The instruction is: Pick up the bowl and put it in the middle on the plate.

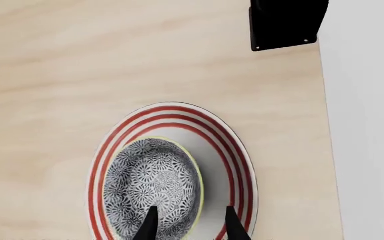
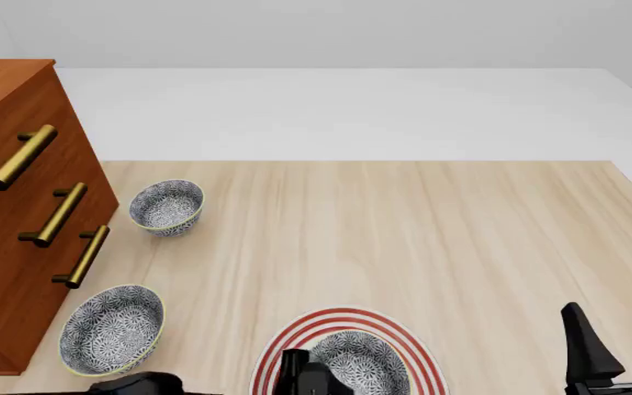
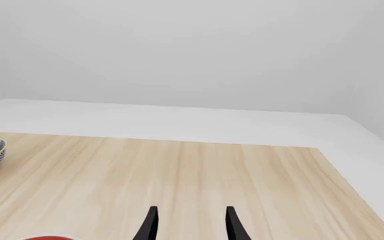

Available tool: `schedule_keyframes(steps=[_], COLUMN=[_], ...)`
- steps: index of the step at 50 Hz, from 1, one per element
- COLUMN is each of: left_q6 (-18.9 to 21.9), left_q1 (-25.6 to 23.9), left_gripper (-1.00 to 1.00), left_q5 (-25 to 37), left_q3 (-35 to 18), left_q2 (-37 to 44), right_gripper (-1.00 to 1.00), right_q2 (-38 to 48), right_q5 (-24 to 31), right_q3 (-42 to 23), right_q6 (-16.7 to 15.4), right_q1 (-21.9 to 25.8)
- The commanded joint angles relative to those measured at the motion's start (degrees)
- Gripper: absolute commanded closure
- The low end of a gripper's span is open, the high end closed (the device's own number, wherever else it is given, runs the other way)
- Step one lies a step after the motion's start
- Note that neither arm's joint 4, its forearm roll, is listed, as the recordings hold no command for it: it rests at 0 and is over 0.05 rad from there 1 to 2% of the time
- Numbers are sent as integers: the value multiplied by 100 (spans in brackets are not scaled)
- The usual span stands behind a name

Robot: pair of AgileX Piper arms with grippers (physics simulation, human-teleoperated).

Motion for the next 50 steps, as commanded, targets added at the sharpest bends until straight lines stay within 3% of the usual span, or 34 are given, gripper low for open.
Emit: schedule_keyframes(steps=[1, 13, 26, 50], left_q6=[-301, -622, -876, -1141], left_q1=[57, 488, 846, 1175], left_gripper=[-100, -100, -100, -100], left_q5=[13, -471, -781, -1558], left_q3=[110, 754, 1086, 1834], left_q2=[-402, -946, -1468, -1962], right_gripper=[-100, -100, -100, -100], right_q2=[0, 1, 1, 0], right_q5=[-2, 9, 14, 10], right_q3=[-1, 4, 4, 4], right_q6=[8, 7, 3, 23], right_q1=[-13, -7, 7, 20])
